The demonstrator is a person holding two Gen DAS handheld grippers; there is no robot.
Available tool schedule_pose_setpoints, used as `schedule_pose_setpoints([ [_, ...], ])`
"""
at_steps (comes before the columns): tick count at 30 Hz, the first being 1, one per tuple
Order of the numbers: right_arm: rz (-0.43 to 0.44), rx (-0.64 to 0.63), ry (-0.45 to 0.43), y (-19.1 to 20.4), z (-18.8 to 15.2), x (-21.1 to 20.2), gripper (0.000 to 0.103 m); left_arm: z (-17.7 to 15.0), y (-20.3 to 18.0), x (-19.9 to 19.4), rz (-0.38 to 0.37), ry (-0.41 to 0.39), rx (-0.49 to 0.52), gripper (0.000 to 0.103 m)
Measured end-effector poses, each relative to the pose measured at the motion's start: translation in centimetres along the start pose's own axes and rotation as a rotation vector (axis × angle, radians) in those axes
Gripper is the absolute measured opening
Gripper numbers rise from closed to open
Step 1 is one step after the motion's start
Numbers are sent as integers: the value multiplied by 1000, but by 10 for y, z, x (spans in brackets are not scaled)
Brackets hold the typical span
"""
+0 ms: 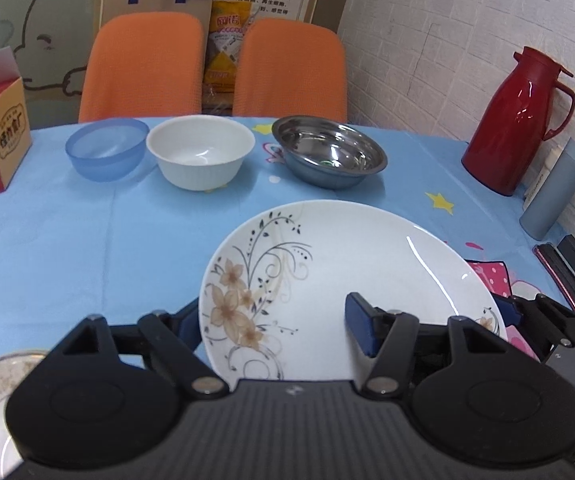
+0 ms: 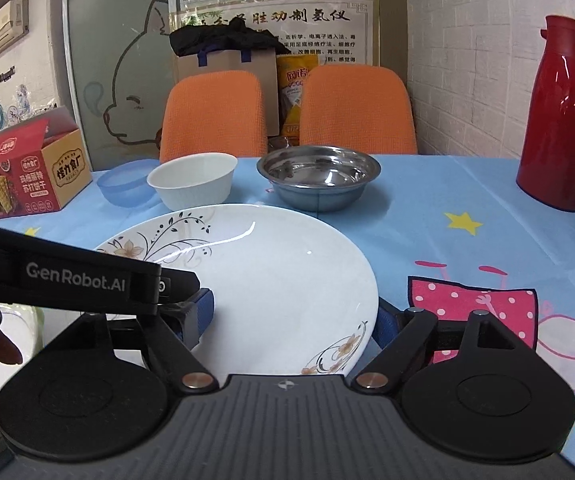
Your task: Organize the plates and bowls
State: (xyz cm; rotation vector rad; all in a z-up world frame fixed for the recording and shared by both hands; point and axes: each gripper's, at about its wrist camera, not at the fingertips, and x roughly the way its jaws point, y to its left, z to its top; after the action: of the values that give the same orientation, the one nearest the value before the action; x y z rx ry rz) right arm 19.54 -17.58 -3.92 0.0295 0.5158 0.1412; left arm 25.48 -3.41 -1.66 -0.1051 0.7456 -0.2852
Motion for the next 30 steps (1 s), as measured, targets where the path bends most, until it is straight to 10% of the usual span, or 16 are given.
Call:
schedule_pose_setpoints([
  [16, 296, -108, 3, 143, -24, -33, 103, -74, 112, -130, 265, -107, -125, 60],
  [30, 229, -214, 36, 167, -40, -26, 103, -100, 145, -116, 188, -86, -222, 61],
])
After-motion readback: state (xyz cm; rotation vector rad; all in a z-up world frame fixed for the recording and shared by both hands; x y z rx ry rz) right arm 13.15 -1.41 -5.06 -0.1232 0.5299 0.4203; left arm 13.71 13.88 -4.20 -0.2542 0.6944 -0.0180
